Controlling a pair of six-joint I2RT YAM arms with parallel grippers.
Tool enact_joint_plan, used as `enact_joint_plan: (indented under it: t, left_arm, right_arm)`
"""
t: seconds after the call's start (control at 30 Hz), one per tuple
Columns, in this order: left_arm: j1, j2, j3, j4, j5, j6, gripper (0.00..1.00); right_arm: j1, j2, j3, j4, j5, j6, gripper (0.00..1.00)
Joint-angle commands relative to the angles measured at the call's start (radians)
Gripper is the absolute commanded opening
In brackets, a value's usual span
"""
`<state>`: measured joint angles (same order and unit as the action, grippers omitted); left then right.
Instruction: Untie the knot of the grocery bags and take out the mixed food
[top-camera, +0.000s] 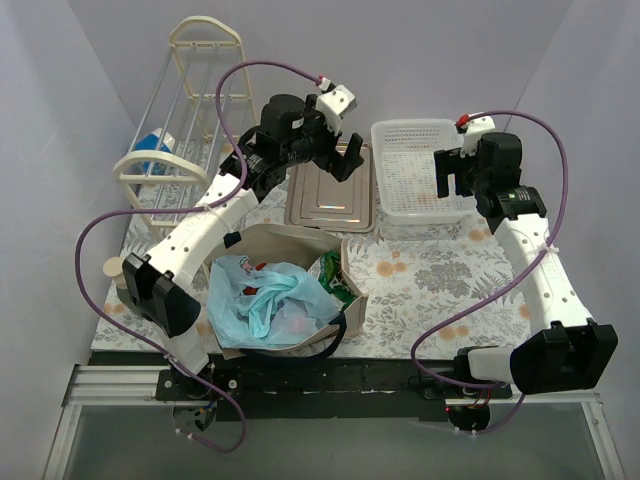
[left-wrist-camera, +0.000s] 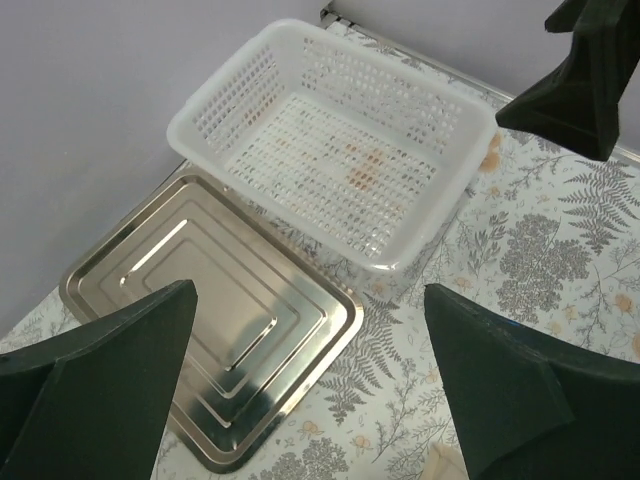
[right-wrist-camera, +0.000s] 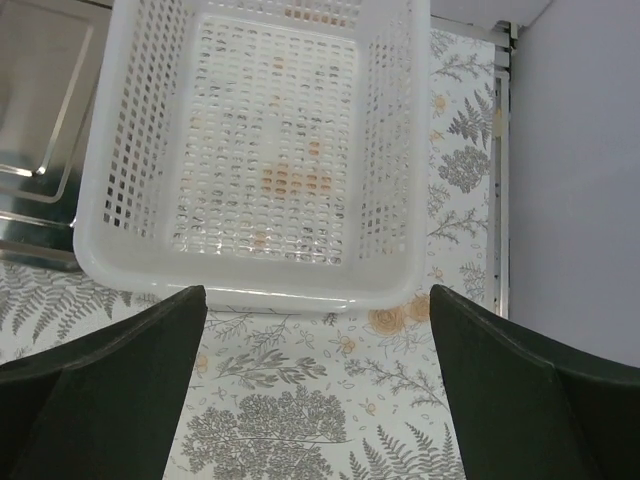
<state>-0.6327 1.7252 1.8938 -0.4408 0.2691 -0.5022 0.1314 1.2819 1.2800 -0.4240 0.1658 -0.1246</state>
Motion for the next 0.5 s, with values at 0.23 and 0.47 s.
enact_joint_plan:
  t: [0.23, 0.47]
  left_arm:
    - [0.007, -0.203, -0.082, -0.093, -0.059, 0.016, 0.98]
    - [0.007, -0.346, -0.292, -0.017, -0.182, -0.090, 0.98]
  right_arm:
    - [0.158, -0.003, 0.163, -0.158, -0.643, -0.438, 0.98]
    - [0.347, 0.194, 0.401, -0.294, -0.617, -0.392, 0.98]
